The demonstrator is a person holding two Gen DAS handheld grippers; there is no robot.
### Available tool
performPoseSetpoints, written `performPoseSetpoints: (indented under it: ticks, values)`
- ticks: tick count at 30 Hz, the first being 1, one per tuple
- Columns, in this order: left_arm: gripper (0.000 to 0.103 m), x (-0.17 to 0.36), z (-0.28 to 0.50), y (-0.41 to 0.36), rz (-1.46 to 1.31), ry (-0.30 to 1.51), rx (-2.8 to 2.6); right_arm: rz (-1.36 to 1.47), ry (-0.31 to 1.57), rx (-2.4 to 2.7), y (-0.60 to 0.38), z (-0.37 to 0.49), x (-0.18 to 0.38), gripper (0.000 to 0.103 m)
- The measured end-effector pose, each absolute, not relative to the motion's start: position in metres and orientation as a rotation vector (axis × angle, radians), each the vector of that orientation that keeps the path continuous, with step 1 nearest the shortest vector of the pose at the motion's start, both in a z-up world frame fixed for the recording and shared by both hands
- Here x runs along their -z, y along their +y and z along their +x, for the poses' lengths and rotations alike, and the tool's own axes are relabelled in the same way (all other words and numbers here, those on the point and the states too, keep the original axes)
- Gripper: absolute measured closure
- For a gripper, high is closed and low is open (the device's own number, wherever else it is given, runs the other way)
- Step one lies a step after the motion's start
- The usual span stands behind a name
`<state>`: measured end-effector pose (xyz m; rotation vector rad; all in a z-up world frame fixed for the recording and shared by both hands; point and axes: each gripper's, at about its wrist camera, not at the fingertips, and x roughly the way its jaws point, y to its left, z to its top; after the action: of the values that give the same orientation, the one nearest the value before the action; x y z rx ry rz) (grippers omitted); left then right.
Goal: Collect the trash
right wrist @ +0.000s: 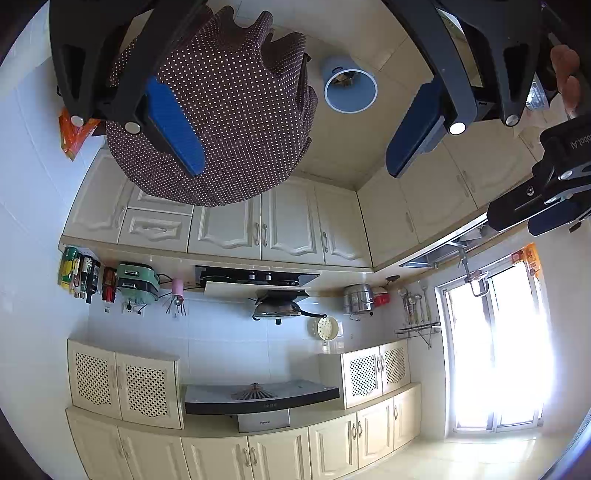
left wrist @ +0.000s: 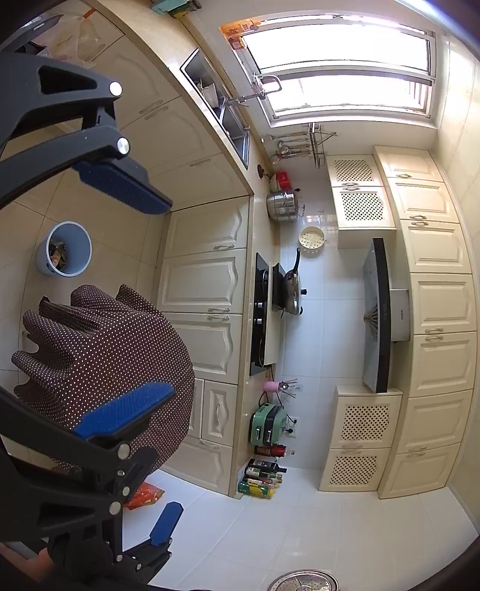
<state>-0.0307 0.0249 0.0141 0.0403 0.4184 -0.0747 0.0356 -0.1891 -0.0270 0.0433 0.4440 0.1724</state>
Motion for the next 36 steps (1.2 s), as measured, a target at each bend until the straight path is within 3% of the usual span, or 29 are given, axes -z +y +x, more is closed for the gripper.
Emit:
performPoseSetpoints:
  ticks: [36]
  values:
    - [0.012, 0.0, 0.003, 0.01, 0.059, 0.479, 0.104, 0.062, 0.485, -0.149, -0.191, 0.05, 0.037, 0.008]
